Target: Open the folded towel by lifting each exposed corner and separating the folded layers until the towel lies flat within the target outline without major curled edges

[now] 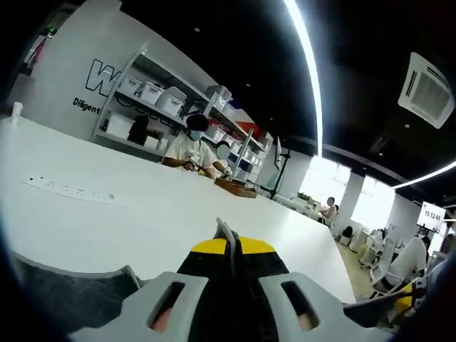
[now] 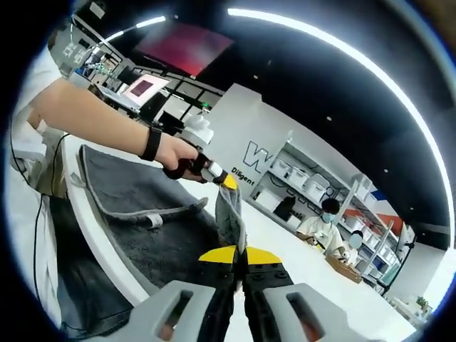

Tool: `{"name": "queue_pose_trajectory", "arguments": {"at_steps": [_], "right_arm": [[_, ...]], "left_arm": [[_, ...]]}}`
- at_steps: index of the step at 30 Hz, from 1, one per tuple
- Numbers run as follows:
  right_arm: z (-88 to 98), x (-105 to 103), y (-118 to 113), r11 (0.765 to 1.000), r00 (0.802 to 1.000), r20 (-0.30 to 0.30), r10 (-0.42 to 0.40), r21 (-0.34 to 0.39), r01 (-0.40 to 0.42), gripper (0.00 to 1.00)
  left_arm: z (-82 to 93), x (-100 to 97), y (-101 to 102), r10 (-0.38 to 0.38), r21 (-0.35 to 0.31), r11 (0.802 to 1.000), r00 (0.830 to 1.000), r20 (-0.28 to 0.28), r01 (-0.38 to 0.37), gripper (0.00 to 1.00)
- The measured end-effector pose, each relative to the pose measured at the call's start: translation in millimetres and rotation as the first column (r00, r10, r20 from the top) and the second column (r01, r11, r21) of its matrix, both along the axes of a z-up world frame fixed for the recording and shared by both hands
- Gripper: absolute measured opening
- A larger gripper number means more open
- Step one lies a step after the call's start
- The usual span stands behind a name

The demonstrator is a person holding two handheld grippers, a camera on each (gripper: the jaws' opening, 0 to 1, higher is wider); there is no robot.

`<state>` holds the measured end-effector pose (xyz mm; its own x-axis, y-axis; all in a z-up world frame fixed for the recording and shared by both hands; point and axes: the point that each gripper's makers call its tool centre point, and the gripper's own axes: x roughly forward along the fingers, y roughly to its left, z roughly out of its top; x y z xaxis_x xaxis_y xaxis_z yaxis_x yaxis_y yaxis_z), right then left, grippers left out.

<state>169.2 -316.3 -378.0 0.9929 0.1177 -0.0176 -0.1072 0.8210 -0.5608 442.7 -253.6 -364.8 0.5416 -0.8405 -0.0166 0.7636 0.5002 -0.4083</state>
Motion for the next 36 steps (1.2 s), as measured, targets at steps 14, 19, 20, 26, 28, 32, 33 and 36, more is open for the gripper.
{"name": "queue_pose_trajectory", "arguments": {"at_steps": [14, 19, 20, 26, 28, 32, 33, 36], "right_arm": [[-5.5, 5.4, -18.7, 0.999, 0.999, 0.002, -0.047, 0.011, 0.047, 0.0], [-9.6, 8.5, -23.5, 0.998, 0.998, -0.002, -0.065, 0.011, 0.065, 0.0], [-10.2, 8.9, -24.3, 0.998, 0.998, -0.003, -0.067, 0.014, 0.067, 0.0], [-16.1, 10.7, -26.9, 0.997, 0.997, -0.011, -0.077, 0.016, 0.077, 0.0], [-18.5, 10.7, -28.2, 0.997, 0.997, -0.013, -0.078, 0.018, 0.078, 0.0], [-24.2, 10.4, -30.1, 0.997, 0.996, -0.023, -0.081, 0.016, 0.082, 0.0], [-25.2, 10.2, -30.3, 0.996, 0.996, -0.025, -0.082, 0.015, 0.083, 0.0], [-29.4, 8.7, -31.3, 0.996, 0.996, -0.033, -0.085, 0.01, 0.085, 0.0]], "left_arm": [[3.3, 0.6, -6.1, -0.001, 0.006, 1.0, 1.0, 0.008, 0.001, 0.01], [2.7, 2.6, -9.2, -0.006, 0.011, 1.0, 1.0, 0.015, 0.005, 0.01], [1.3, -0.6, -9.9, -0.009, 0.009, 1.0, 1.0, 0.011, 0.009, 0.01], [-2.9, -2.9, -13.9, -0.012, 0.015, 1.0, 1.0, 0.01, 0.012, 0.01], [-5.3, -4.3, -15.1, -0.015, 0.012, 1.0, 1.0, -0.001, 0.015, 0.01], [-10.5, -7.2, -18.4, -0.016, 0.028, 0.999, 1.0, 0.008, 0.016, 0.01], [-11.2, -7.5, -18.7, -0.015, 0.029, 0.999, 1.0, 0.008, 0.015, 0.01], [-15.2, -9.3, -21.6, -0.016, 0.029, 0.999, 1.0, 0.002, 0.016, 0.01]]}}
